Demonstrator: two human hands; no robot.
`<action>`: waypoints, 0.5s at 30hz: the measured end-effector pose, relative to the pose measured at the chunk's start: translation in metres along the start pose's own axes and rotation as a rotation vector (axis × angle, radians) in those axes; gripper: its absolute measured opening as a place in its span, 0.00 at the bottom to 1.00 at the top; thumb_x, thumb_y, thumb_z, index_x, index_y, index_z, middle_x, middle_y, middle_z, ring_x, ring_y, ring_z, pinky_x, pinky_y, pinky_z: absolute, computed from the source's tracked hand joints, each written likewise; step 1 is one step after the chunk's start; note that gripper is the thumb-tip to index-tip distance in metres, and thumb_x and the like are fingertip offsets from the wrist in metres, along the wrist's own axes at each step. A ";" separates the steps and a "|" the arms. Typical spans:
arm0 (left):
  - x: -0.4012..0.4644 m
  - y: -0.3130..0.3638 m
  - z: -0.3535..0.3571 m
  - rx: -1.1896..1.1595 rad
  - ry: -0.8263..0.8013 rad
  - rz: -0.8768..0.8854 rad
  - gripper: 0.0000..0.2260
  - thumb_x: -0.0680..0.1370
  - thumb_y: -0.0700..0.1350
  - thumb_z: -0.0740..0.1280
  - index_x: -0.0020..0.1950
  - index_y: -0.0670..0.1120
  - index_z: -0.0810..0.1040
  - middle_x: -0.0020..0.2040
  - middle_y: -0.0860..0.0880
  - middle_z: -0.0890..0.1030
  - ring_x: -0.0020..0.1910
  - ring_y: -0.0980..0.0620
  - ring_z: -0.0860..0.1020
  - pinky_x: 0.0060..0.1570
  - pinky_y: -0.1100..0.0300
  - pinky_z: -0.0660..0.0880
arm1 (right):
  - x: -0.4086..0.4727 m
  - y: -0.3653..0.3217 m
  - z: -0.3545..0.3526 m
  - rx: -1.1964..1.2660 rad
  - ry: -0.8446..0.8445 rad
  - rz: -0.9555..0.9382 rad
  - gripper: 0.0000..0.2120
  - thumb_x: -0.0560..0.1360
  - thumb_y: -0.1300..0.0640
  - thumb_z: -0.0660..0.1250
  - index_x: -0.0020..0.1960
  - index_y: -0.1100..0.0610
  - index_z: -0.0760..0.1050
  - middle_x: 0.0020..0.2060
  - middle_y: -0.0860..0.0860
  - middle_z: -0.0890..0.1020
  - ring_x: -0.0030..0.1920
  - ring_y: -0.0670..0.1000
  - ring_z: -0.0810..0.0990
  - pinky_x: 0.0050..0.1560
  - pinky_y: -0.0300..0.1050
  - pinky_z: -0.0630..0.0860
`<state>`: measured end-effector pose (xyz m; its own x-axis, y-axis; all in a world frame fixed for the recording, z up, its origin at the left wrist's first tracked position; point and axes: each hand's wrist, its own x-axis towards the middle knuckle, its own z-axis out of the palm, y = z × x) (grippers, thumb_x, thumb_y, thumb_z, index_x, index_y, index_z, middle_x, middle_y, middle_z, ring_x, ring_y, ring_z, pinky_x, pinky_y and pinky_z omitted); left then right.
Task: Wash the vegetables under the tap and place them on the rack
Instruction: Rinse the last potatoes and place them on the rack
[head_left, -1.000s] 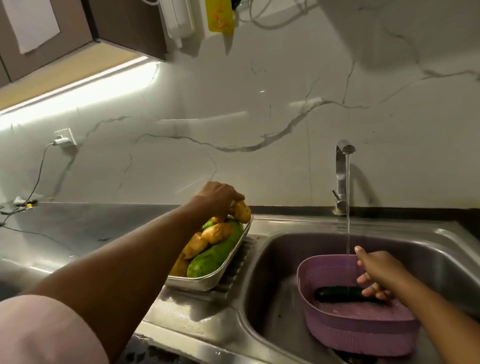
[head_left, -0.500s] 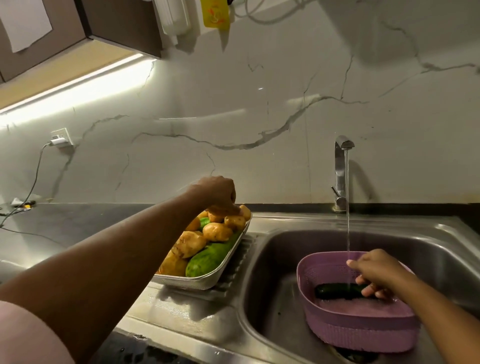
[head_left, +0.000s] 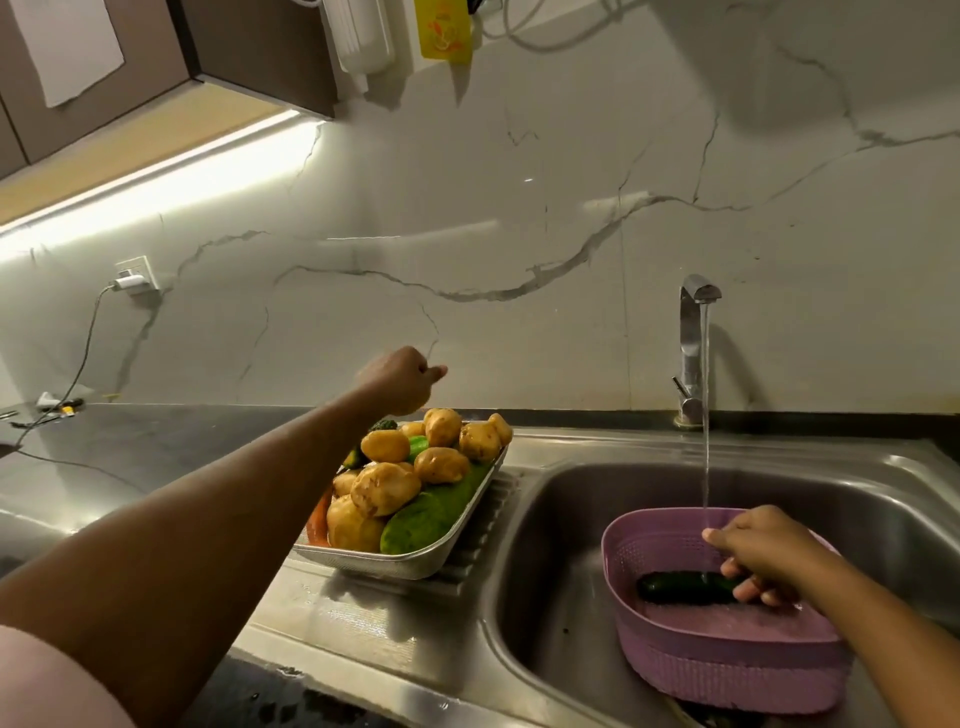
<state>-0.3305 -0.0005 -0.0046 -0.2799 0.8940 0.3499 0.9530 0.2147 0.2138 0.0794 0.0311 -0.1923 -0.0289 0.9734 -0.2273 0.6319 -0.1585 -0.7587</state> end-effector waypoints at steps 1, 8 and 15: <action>0.001 -0.008 0.002 -0.049 -0.023 -0.038 0.22 0.85 0.57 0.60 0.51 0.40 0.82 0.42 0.45 0.80 0.36 0.51 0.74 0.35 0.59 0.70 | 0.001 0.000 0.000 -0.004 0.005 0.000 0.10 0.83 0.52 0.68 0.50 0.59 0.81 0.40 0.59 0.85 0.28 0.53 0.80 0.28 0.40 0.73; 0.004 -0.030 0.020 -0.038 -0.145 -0.142 0.21 0.85 0.45 0.60 0.78 0.43 0.66 0.68 0.46 0.73 0.56 0.51 0.71 0.53 0.57 0.75 | 0.002 0.002 0.001 -0.023 -0.006 0.006 0.10 0.83 0.52 0.67 0.50 0.59 0.82 0.40 0.59 0.85 0.28 0.53 0.81 0.28 0.41 0.73; 0.008 -0.037 0.015 0.118 -0.244 -0.021 0.37 0.78 0.46 0.73 0.83 0.45 0.59 0.71 0.45 0.74 0.65 0.46 0.76 0.64 0.51 0.78 | 0.002 0.000 0.002 -0.036 -0.020 0.012 0.09 0.83 0.53 0.68 0.51 0.59 0.81 0.40 0.59 0.85 0.28 0.53 0.80 0.28 0.42 0.73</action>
<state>-0.3659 0.0041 -0.0233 -0.2776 0.9540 0.1132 0.9581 0.2662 0.1060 0.0779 0.0325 -0.1941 -0.0367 0.9679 -0.2488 0.6601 -0.1634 -0.7332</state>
